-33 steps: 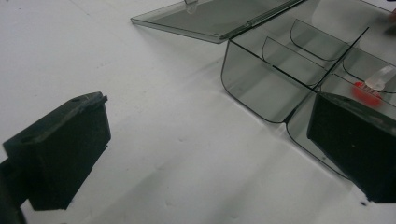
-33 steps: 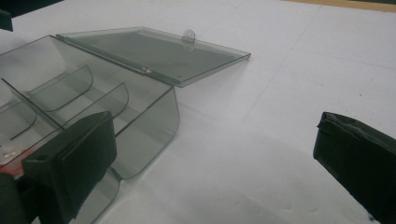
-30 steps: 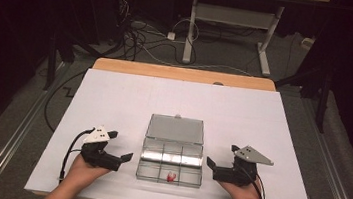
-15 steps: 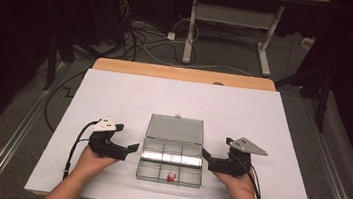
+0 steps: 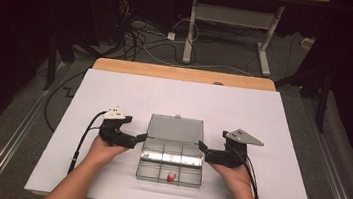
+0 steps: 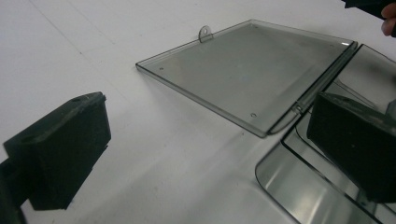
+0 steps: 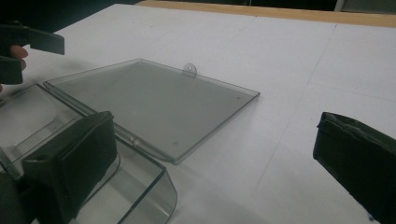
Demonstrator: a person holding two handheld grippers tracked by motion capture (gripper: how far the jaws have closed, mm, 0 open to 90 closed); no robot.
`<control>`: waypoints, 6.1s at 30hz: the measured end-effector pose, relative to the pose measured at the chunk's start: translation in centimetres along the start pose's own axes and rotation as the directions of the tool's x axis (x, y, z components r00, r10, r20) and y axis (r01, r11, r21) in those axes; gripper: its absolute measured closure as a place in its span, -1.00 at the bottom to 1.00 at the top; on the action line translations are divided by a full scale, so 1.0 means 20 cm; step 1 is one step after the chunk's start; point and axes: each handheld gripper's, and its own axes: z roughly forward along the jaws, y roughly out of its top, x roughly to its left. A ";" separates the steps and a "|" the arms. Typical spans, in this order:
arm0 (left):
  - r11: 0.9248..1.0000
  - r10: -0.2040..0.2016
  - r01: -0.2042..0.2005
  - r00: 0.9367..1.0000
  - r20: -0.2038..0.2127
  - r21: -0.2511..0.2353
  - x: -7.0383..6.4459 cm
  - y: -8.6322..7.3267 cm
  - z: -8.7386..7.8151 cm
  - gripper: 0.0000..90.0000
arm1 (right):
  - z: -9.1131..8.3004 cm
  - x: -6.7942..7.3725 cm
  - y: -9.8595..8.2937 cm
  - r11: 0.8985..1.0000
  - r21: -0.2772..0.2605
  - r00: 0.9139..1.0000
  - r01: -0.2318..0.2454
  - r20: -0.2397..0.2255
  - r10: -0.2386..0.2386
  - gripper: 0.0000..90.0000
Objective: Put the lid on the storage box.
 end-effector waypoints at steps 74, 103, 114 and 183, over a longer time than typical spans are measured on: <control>0.999 -0.019 0.020 0.999 -0.028 0.045 0.01 0.00 0.17 -0.91 | 0.26 -0.03 0.06 0.963 0.186 0.969 -0.198 -0.109 0.220 -0.17; 1.000 0.007 -0.007 0.997 0.077 0.005 -0.08 0.03 0.11 0.10 | 0.14 0.01 0.10 0.997 0.039 0.996 -0.067 -0.052 0.069 0.41; 0.998 0.054 -0.053 0.995 0.084 -0.019 -0.11 0.04 0.07 0.32 | 0.00 -0.01 0.14 1.000 0.011 1.000 0.005 -0.024 -0.004 0.86; 0.992 0.123 -0.125 0.990 0.072 0.016 -0.21 -0.15 -0.27 0.72 | -0.15 0.25 0.05 0.989 -0.028 0.987 0.143 -0.076 -0.145 1.00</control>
